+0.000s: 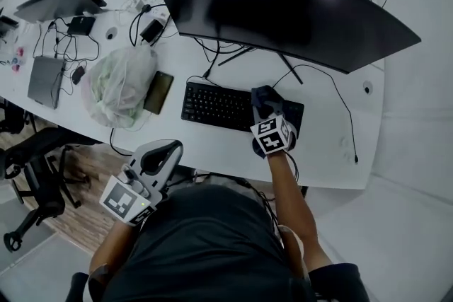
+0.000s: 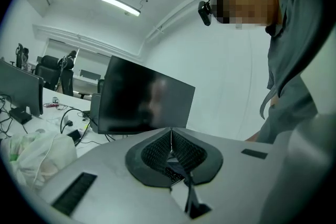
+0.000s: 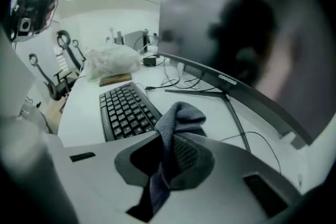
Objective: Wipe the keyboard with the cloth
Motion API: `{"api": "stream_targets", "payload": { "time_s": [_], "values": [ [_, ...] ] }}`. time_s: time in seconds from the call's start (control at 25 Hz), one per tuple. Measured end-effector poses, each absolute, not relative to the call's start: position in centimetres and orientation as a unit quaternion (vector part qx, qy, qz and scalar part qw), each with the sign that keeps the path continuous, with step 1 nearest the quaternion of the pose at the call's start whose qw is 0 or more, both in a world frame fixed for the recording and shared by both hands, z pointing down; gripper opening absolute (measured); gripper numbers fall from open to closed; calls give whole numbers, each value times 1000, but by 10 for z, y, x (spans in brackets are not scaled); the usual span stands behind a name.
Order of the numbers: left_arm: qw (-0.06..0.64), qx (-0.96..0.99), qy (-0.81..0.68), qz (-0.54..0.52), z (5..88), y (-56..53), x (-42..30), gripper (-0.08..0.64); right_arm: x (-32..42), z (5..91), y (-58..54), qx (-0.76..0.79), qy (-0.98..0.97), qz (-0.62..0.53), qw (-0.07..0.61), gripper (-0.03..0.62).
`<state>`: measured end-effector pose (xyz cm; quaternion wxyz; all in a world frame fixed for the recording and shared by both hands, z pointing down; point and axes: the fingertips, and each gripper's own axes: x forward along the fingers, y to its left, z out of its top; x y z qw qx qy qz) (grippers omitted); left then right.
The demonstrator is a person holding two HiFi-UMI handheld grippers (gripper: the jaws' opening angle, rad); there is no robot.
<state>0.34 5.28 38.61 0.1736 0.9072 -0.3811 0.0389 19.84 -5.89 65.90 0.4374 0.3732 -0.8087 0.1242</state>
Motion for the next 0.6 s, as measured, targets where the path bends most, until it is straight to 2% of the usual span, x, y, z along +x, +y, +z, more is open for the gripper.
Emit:
{"api": "stream_targets", "payload": {
  "time_s": [0.08,0.16,0.24,0.44,0.52,0.6],
  "values": [
    [173,907,-380,47,383,52,13,8,192,676,-59,352,-807,142,452,26],
    [168,907,-383,52,381,51,16,8,223,683,-55,370,-800,176,438,26],
    [162,906,-388,54,382,48,13,8,275,679,-45,404,-786,186,430,26],
    [167,903,-391,55,388,46,13,8,428,681,-12,522,-675,224,471,26],
    [166,906,-385,54,388,43,18,8,430,667,-14,545,-675,222,446,26],
    [167,910,-375,54,389,40,24,8,380,655,-23,517,-722,199,415,26]
  ]
}}
